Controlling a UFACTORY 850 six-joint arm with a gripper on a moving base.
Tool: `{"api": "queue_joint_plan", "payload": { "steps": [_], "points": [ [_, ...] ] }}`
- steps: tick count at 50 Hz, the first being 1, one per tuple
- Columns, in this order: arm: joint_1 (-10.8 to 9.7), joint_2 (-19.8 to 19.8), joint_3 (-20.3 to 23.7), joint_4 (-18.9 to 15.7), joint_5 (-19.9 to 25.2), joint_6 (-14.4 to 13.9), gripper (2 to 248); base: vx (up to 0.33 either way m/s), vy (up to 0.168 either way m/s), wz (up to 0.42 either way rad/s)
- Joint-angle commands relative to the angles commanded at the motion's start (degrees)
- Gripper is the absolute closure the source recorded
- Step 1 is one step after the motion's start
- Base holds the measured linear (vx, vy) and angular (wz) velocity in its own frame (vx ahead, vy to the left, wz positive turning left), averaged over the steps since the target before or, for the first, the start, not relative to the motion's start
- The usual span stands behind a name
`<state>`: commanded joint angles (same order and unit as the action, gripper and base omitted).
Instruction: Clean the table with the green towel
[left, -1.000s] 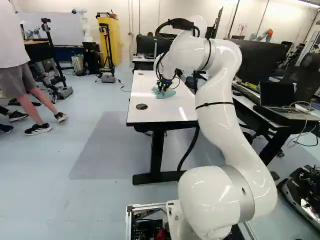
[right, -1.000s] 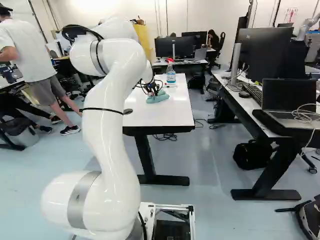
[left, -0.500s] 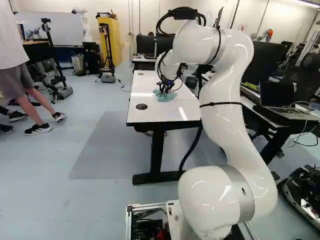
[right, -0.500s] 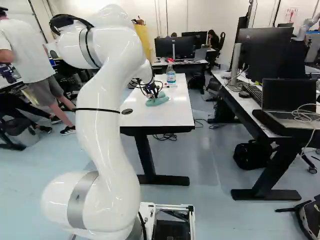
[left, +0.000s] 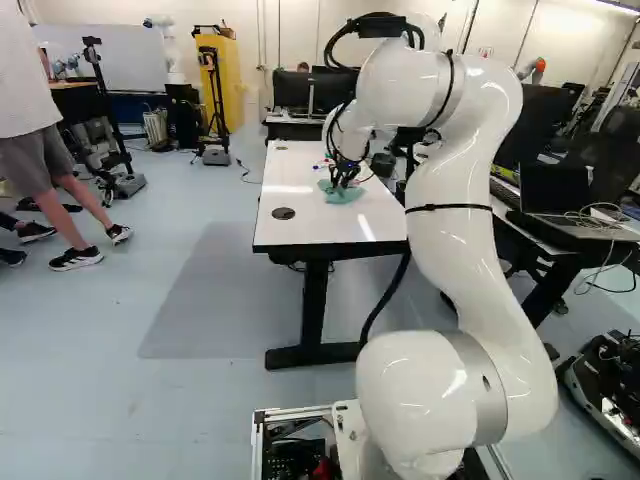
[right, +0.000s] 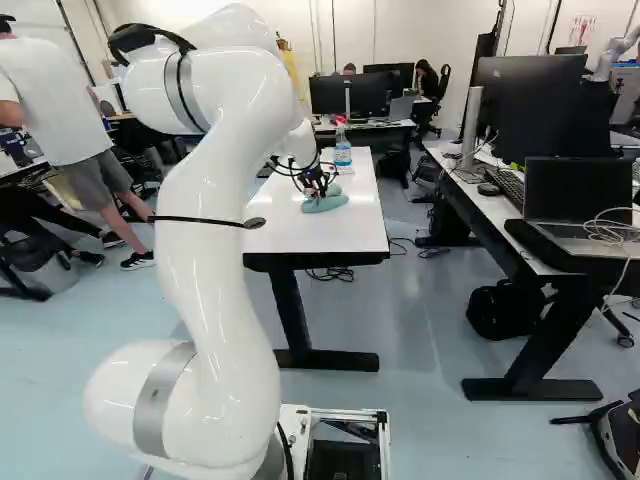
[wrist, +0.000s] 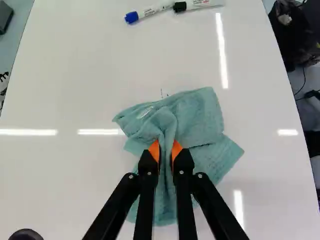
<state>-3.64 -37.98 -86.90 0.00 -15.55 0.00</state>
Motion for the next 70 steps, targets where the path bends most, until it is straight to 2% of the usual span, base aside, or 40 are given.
{"api": "queue_joint_plan", "payload": {
  "steps": [11,24,51,70],
  "points": [
    [-1.62,-0.65,-0.92,0.00,0.00,0.00,202,0.000,0.000,0.000],
    [-2.83,-2.97,-4.23,0.00,0.00,0.00,202,0.000,0.000,0.000],
    [-1.53,-9.53,-13.76,0.00,0.00,0.00,202,0.000,0.000,0.000],
    [0.71,-11.88,-17.24,0.00,0.00,0.00,202,0.000,0.000,0.000]
  ]
}}
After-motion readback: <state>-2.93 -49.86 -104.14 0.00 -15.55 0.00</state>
